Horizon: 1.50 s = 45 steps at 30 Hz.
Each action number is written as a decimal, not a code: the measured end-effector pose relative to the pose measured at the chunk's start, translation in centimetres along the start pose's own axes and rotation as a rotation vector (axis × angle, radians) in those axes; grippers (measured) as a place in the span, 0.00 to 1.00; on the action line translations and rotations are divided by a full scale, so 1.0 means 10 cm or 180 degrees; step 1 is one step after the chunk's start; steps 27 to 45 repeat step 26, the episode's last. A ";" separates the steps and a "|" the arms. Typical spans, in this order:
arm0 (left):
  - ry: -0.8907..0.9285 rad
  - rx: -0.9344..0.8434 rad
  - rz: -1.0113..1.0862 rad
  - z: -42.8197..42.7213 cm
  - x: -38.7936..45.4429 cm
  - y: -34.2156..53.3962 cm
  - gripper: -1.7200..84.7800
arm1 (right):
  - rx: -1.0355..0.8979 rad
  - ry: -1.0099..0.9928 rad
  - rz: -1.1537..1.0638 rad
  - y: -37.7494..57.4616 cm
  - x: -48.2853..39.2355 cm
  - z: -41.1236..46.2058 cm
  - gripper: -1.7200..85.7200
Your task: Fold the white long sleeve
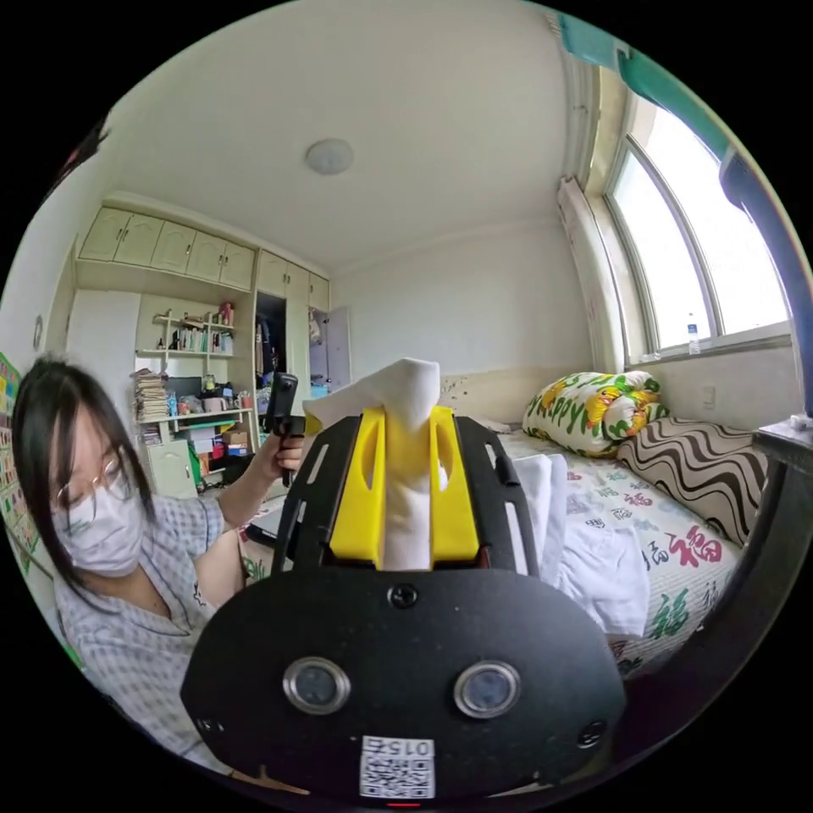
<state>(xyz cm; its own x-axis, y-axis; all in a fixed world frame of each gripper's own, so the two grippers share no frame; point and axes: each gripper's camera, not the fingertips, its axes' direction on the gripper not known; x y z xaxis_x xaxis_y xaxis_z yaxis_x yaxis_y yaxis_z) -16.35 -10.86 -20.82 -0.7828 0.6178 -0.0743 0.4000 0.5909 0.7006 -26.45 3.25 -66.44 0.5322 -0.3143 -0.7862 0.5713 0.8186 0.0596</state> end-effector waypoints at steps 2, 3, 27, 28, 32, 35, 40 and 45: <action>-0.0162 0.0252 -0.0370 0.01 -0.61 -0.22 0.08 | -0.0101 0.0023 0.0164 -0.26 0.46 0.40 0.11; -0.0243 0.0323 -0.0475 0.01 -0.77 -0.26 0.08 | -0.0126 0.0035 0.0234 -0.32 0.60 0.54 0.12; -0.0439 -0.0652 -0.0422 0.74 -1.06 1.15 0.12 | -0.1678 0.1504 0.2304 2.44 3.69 0.52 0.22; -0.0439 -0.0652 -0.0422 0.74 -1.06 1.15 0.12 | -0.1678 0.1504 0.2304 2.44 3.69 0.52 0.22; -0.0439 -0.0652 -0.0422 0.74 -1.06 1.15 0.12 | -0.1678 0.1504 0.2304 2.44 3.69 0.52 0.22; -0.0439 -0.0652 -0.0422 0.74 -1.06 1.15 0.12 | -0.1678 0.1504 0.2304 2.44 3.69 0.52 0.22; -0.0439 -0.0652 -0.0422 0.74 -1.06 1.15 0.12 | -0.1678 0.1504 0.2304 2.44 3.69 0.52 0.22; -0.0439 -0.0652 -0.0422 0.74 -1.06 1.15 0.12 | -0.1678 0.1504 0.2304 2.44 3.69 0.52 0.22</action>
